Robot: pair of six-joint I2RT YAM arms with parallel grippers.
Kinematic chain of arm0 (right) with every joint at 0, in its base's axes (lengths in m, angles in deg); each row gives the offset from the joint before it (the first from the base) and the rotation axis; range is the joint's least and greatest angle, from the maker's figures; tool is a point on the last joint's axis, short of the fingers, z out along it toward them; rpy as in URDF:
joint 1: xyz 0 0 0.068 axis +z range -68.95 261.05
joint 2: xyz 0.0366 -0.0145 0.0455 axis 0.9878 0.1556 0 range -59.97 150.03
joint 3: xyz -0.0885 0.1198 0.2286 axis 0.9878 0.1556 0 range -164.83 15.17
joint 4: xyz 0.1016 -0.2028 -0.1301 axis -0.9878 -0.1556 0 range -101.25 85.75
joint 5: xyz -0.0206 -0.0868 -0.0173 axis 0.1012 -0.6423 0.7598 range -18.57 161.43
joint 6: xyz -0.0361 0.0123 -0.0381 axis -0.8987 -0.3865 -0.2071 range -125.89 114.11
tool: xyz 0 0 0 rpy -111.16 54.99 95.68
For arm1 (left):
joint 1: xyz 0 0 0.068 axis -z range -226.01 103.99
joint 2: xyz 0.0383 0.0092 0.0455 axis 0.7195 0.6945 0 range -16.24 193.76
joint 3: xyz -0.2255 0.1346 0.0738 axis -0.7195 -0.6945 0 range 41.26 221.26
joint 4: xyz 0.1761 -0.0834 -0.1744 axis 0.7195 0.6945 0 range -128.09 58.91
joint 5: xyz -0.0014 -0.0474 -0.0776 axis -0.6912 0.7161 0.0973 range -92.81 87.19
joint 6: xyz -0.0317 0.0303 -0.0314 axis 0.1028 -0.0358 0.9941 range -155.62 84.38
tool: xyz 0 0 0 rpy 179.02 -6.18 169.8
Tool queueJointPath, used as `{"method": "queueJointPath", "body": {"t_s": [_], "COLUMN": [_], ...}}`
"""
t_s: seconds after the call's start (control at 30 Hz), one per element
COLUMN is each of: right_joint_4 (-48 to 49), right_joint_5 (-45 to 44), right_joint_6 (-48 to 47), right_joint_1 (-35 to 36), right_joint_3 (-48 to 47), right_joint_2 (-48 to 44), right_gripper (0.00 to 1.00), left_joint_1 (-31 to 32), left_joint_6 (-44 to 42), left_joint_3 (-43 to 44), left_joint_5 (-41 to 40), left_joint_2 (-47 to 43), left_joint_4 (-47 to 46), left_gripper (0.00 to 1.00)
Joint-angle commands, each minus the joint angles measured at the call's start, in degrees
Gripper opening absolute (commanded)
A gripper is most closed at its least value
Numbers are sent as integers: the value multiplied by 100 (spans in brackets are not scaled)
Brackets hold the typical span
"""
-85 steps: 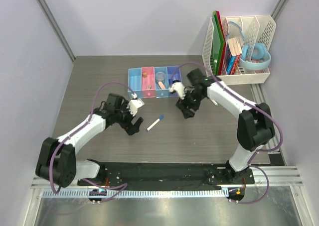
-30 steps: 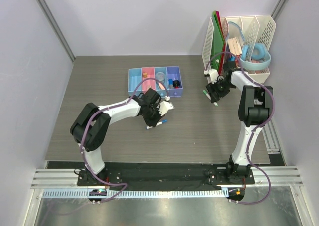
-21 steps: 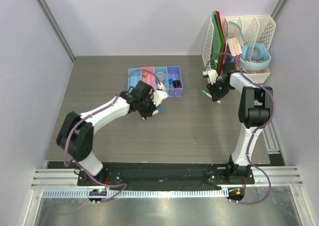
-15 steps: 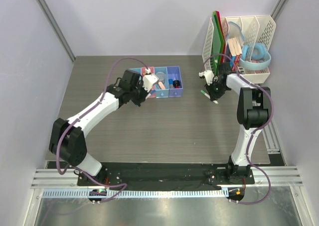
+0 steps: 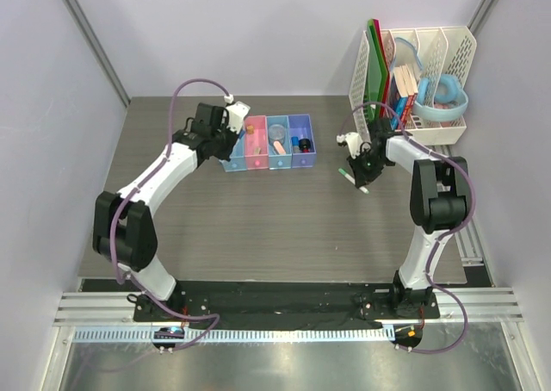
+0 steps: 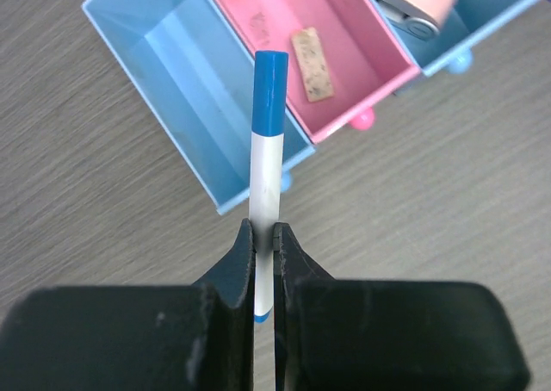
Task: Sort the stationery into containers
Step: Pick up the pen from the storage box.
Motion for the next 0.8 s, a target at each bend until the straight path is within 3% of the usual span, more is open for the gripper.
{"method": "queueJointPath", "body": {"t_s": [0.0,0.3,0.77], "right_joint_4": [-835,-932,-598], "right_joint_5": [481,833,1730], "right_joint_6": [411,1140,2151], "right_joint_1": [194,1046,1600], "right_joint_3": [155,-328,-1857], "right_joint_2": [-537,-1407,-1778], "right_gripper": [1,1,1], "left_joint_1": [-201,-473,-588], "left_joint_6": [410,1016,1368], "left_joint_3": [526,1730,2223], "left_joint_5": [-162,304,444], "left_joint_2": [309,1433,2427], "left_joint_4": [-284,103,243], "left_gripper": [0,0,0]}}
